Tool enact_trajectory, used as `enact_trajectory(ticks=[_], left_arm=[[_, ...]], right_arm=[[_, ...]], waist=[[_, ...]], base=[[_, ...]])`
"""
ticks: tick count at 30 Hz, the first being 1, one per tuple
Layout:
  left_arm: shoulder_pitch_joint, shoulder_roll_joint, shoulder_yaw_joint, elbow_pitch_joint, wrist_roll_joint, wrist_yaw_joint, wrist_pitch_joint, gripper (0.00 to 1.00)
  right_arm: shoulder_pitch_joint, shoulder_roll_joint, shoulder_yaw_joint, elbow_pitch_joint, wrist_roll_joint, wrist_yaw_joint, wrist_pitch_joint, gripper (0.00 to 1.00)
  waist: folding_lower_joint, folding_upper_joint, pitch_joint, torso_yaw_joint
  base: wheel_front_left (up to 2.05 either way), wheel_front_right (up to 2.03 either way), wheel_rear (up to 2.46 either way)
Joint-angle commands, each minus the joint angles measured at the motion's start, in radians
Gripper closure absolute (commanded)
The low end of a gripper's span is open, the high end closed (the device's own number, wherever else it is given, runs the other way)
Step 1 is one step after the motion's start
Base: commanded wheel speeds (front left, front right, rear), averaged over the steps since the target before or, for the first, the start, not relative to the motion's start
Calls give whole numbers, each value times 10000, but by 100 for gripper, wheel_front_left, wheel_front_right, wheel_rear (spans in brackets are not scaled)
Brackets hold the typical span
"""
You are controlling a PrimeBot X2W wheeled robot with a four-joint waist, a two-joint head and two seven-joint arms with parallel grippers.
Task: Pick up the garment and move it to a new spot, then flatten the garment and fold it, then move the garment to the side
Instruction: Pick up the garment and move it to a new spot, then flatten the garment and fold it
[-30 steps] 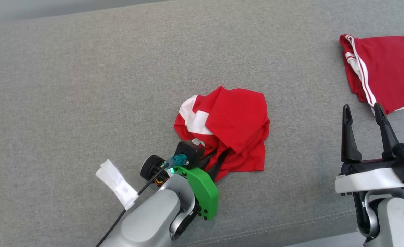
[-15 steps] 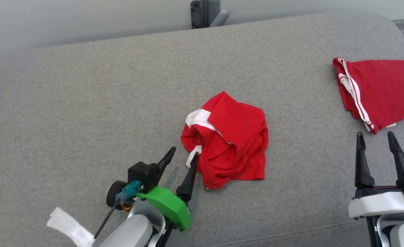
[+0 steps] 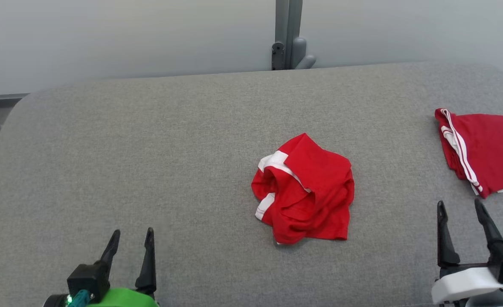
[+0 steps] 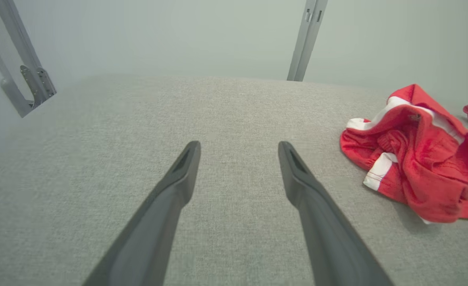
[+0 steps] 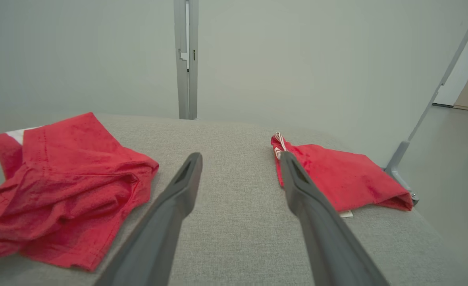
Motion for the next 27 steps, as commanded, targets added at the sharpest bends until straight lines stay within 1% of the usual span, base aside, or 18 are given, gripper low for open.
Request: enact_trajectory(ticks=[1, 3, 6, 8, 10, 14, 15, 17, 21, 27], left_arm=[[259, -28, 128, 6, 151, 53, -25, 0], [584, -239, 757, -58, 365, 77, -26, 0], [1032, -574, 1592, -105, 717, -162, -26, 0], [1212, -796, 2049, -103, 1007, -413, -26, 0], [1355, -1021, 2415, -46, 1214, -772, -27, 0], [1492, -1389, 3043, 298, 1681, -1679, -27, 0], [1472, -1557, 3326, 475, 1847, -2080, -27, 0], [1444, -1720, 3600, 631, 2076, -2363, -27, 0], [1331, -1983, 4038, 820, 2413, -2719, -27, 0], [1265, -2244, 4455, 940, 2803, -2970, -28, 0]], right_arm=[[166, -19, 77, 52, -73, -8, -3, 0], [156, -66, 256, 168, -110, -10, -3, 0], [80, -61, 484, 325, -97, -8, -3, 0], [39, -64, 612, 425, -88, -10, -3, 0], [10, -61, 732, 553, -89, -10, -3, 0], [-54, -48, 884, 751, -82, -10, -3, 0], [-81, -37, 941, 834, -61, -10, -3, 0], [-107, -30, 990, 896, -59, -10, -3, 0], [-168, -19, 1040, 939, -10, -10, -3, 0], [-195, -15, 1016, 880, 25, -10, -3, 0]], waist=[[1, 80, -207, 237], [1, 80, -196, 352], [1, 80, -141, 569], [1, 80, -118, 715], [1, 80, -118, 847], [1, 80, -125, 983], [1, 80, -133, 1002], [1, 80, -123, 1001], [1, 80, -84, 987], [1, 80, -18, 939]], base=[[0, 0, 0], [0, 0, 0], [0, 0, 0], [0, 0, 0], [0, 0, 0], [0, 0, 0], [0, 0, 0], [0, 0, 0], [0, 0, 0], [0, 0, 0]])
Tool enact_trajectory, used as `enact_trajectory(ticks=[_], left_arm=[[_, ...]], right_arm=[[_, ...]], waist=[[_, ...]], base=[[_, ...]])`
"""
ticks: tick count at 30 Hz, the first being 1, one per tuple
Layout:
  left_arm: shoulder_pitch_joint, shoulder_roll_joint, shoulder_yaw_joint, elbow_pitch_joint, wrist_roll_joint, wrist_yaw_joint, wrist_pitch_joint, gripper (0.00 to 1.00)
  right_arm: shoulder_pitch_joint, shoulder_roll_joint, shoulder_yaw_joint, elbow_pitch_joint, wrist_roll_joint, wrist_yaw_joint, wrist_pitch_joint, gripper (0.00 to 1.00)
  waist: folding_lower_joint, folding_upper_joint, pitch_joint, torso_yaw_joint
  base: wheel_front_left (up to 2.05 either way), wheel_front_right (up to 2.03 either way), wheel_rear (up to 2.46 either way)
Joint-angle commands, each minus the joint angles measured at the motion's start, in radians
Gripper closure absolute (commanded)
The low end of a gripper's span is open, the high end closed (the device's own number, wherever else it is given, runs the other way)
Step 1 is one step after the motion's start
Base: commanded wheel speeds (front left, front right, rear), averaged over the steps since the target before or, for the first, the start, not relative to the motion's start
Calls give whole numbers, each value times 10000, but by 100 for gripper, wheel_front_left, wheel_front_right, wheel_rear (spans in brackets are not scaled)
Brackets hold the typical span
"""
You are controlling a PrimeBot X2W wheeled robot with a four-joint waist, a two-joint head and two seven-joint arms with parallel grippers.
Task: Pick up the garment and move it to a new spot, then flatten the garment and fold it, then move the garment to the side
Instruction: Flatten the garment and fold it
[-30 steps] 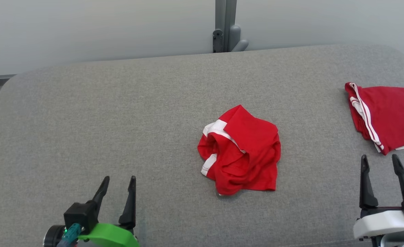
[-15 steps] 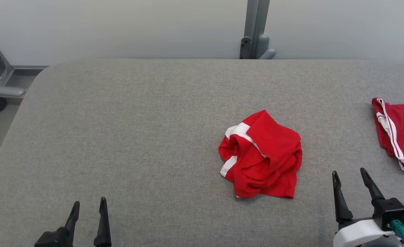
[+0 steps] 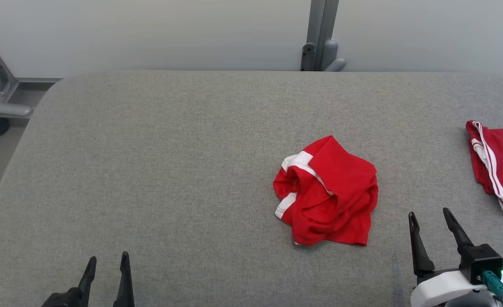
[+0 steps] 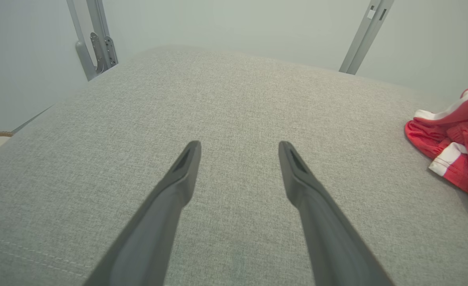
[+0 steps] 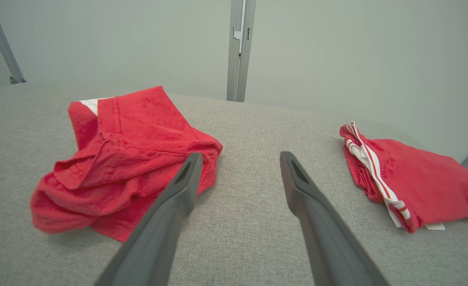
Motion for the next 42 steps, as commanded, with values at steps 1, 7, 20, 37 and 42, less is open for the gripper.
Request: enact_trajectory(ticks=[1, 7, 20, 37, 42], left_arm=[[-130, -63, 122, 45, 185, -75, -28, 0], [-237, -167, 270, 83, 307, -146, -28, 0], [-867, -292, -495, -365, 281, -173, -28, 0], [-4915, 37, -5320, 3131, -2495, -170, 941, 0], [-5449, 231, -6223, 4067, -3203, -171, 876, 0]], right_arm=[[-104, -7, -38, -43, 23, -10, -3, 0], [-143, -6, -71, -61, 32, -10, -3, 0], [-433, -7, 135, -123, 69, -10, -3, 0], [-1216, -5, 406, -400, 266, -10, -3, 0], [-1249, -3, 366, -413, 371, -10, -3, 0]], waist=[[1, 80, 42, -16], [1, 80, 123, -33], [1, 80, 356, -561], [1, 80, 1851, -2397], [1, 80, 2003, -2646]], base=[[0, 0, 0], [0, 0, 0], [0, 0, 0], [0, 0, 0], [0, 0, 0]])
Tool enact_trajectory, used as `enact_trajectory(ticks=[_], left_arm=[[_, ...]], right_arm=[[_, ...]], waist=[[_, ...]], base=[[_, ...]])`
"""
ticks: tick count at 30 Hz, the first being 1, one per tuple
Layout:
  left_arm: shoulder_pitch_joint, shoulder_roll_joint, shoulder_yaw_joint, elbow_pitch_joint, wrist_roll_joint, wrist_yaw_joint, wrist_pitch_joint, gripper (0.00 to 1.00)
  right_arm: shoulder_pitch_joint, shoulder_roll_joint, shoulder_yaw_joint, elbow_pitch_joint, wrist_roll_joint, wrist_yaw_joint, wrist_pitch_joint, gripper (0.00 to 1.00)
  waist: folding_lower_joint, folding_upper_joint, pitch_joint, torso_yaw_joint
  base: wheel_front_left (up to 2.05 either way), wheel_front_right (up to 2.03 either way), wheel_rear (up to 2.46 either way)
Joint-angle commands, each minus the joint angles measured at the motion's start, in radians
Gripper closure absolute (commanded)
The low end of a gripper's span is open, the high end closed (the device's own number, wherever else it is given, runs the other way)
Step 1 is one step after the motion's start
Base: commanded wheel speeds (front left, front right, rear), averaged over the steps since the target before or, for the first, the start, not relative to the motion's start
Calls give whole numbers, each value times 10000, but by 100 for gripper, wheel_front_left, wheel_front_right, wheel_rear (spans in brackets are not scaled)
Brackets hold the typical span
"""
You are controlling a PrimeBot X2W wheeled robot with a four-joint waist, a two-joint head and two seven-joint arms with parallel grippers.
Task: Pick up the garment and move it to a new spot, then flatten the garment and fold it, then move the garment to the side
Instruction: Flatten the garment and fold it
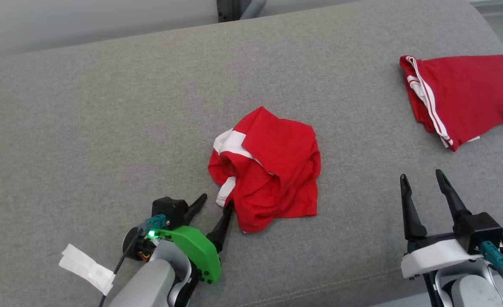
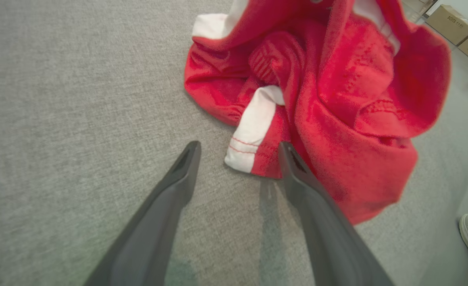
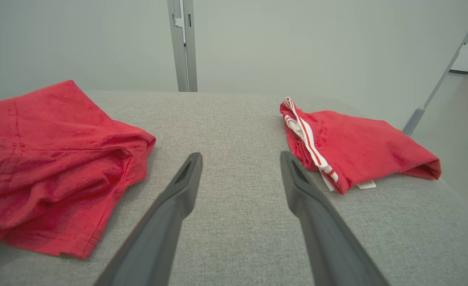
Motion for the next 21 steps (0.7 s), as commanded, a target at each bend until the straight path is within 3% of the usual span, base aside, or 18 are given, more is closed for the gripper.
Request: enact_trajectory(ticks=[1, 9, 10, 11, 12, 16, 21], left_arm=[[-259, 112, -115, 212, -228, -19, -95, 0], [-684, 150, -869, 1032, -987, -9, -459, 0], [-695, 125, -1085, 1023, -1150, -10, -463, 19], [-716, 114, -1324, 982, -1287, -10, -469, 64], [-766, 148, -1513, 918, -1392, -10, -501, 100], [-1022, 454, -2002, 690, -1938, -9, -680, 100], [-1312, 817, -1494, 306, -2229, -9, -917, 100]], right_arm=[[-145, -5, -29, -39, 46, -10, -3, 0], [-203, -7, -87, -11, 28, -10, -3, 0], [-207, -7, -78, -2, 23, -10, -3, 0], [-203, -7, -73, 17, 27, -10, -3, 0], [-200, -8, -72, 32, 37, -10, -3, 0], [-165, -7, -84, 59, 108, -10, -3, 0], [40, -8, -234, 63, 168, -10, -3, 0]], waist=[[0, 80, 307, -318], [0, 80, 295, -363], [0, 80, 275, -360], [0, 80, 250, -360], [0, 80, 233, -358], [0, 80, 158, -324], [0, 80, 38, -176]], base=[[0, 0, 0], [0, 0, 0], [0, 0, 0], [0, 0, 0], [0, 0, 0], [0, 0, 0], [0, 0, 0]])
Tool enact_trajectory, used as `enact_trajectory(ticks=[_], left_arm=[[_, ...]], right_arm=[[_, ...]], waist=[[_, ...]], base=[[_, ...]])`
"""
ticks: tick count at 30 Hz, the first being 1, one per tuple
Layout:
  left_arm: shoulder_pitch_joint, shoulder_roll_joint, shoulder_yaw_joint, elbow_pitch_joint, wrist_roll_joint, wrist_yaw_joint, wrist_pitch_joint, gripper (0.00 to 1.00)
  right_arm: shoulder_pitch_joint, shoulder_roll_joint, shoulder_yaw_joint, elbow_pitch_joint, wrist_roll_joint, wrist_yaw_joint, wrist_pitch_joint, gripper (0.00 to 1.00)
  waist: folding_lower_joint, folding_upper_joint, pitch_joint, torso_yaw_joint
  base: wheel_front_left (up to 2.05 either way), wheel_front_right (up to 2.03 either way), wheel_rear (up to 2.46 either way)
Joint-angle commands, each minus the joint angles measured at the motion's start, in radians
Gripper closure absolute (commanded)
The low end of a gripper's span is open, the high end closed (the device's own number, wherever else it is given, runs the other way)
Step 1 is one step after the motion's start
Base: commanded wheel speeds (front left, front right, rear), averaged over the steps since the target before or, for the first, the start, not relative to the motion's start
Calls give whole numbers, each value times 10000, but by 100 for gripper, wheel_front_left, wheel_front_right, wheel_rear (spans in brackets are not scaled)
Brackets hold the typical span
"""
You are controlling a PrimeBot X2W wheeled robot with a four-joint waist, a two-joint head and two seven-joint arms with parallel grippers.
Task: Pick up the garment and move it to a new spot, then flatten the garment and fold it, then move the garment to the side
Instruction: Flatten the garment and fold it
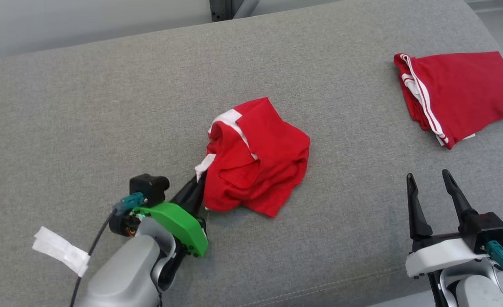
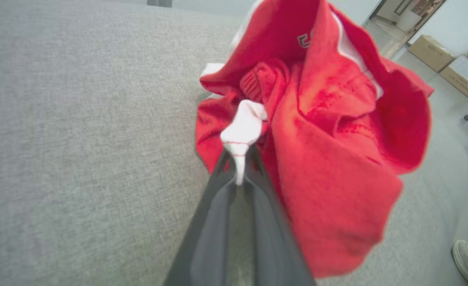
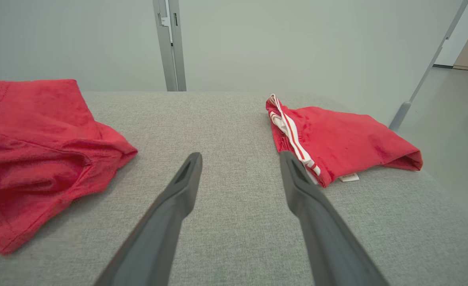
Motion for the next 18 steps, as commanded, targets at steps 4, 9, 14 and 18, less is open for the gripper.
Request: enact_trajectory(ticks=[4, 9, 14, 18], left_arm=[[-446, 412, 737, -656, 245, 194, -77, 100], [-764, 903, 1601, -2018, 1118, 785, -74, 100], [-1064, 1238, 2082, -3170, 1729, 1287, -69, 100], [-1202, 1391, 2219, -4116, 1881, 1591, -41, 100]], right_arm=[[178, -12, -69, 38, 115, -10, -3, 0], [200, -12, -65, 76, 149, -10, -3, 0], [192, -12, 8, 147, 213, -10, -2, 0], [307, -12, 22, 192, 232, -10, -2, 0]], waist=[[0, 80, -149, 211], [0, 80, -297, 421], [0, 80, -443, 551], [0, 80, -636, 596]], base=[[0, 0, 0], [0, 0, 0], [0, 0, 0], [0, 0, 0]])
